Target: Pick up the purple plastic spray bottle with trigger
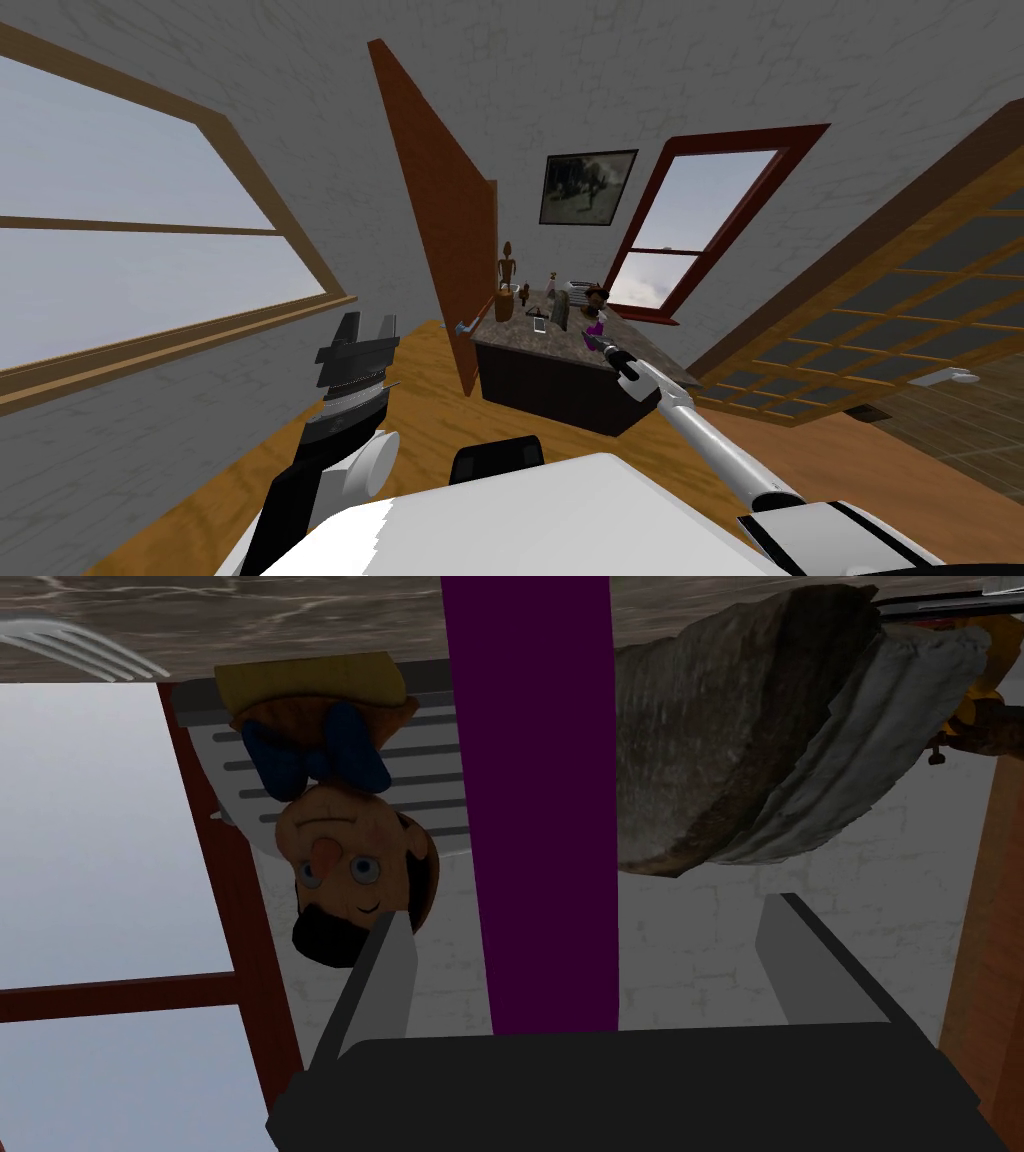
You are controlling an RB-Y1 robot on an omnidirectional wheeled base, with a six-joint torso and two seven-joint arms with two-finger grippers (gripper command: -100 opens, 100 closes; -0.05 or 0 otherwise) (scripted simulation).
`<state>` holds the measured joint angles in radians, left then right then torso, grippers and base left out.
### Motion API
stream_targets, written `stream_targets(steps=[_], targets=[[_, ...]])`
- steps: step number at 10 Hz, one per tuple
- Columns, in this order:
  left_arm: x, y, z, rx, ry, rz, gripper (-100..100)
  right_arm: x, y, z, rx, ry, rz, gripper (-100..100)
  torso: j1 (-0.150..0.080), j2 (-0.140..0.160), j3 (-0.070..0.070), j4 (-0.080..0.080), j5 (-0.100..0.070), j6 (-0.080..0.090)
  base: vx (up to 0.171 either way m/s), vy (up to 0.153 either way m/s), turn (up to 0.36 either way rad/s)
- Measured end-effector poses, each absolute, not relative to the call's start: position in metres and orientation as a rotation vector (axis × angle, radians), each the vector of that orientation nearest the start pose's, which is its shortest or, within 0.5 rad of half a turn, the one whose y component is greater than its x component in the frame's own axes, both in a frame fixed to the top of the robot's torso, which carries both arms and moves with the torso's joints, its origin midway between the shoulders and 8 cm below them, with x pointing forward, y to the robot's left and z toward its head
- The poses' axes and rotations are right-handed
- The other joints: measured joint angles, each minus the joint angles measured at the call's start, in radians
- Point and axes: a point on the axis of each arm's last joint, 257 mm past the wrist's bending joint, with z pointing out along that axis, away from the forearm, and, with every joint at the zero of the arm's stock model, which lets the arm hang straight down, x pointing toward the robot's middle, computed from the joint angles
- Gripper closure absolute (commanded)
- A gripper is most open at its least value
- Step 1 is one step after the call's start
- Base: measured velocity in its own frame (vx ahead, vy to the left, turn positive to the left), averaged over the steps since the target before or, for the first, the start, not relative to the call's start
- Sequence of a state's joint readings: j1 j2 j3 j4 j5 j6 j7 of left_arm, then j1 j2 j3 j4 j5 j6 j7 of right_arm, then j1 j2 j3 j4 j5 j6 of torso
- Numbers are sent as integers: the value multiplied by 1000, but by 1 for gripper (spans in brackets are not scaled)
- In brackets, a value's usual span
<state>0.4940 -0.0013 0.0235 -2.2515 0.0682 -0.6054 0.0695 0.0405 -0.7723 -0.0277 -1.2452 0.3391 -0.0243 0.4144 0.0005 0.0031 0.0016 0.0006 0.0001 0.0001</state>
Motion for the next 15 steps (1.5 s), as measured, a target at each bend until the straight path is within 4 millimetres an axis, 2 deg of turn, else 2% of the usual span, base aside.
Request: stream_targets(steps=[2,3,5,7,9,10,11,13,15], targets=[[328,294,34,-654,488,-1403,0,508,-561,-260,235,1790,-158,-100,0,1,1,0,0,0,-31,8,-3],[328,294,34,-654,488,-1403,0,508,-567,-264,248,1798,-170,-100,-1,0,0,0,0,0,-56,8,25],[328,294,34,-654,488,-1403,0,524,-564,-256,229,1786,-155,-100,0,2,1,1,0,0,-53,14,7],[328,294,34,-654,488,-1403,0,527,-576,-260,248,1795,-172,-100,-1,-1,0,0,0,1,-31,12,9],[328,294,34,-654,488,-1403,0,540,-569,-253,227,1785,-156,-100,1,2,1,1,0,0,-55,18,8],[328,294,34,-654,488,-1403,0,548,-571,-249,229,1777,-157,-100,0,1,1,0,0,0,-12,4,-1],[328,294,34,-654,488,-1403,0,549,-577,-253,242,1785,-167,-100,-1,-1,0,0,0,1,-59,20,19],[328,294,34,-654,488,-1403,0,562,-578,-244,228,1775,-161,-100,0,2,1,1,0,0,-54,13,9],[328,294,34,-654,488,-1403,0,561,-588,-249,253,1789,-180,-100,0,-1,0,0,0,0,-30,17,9]])
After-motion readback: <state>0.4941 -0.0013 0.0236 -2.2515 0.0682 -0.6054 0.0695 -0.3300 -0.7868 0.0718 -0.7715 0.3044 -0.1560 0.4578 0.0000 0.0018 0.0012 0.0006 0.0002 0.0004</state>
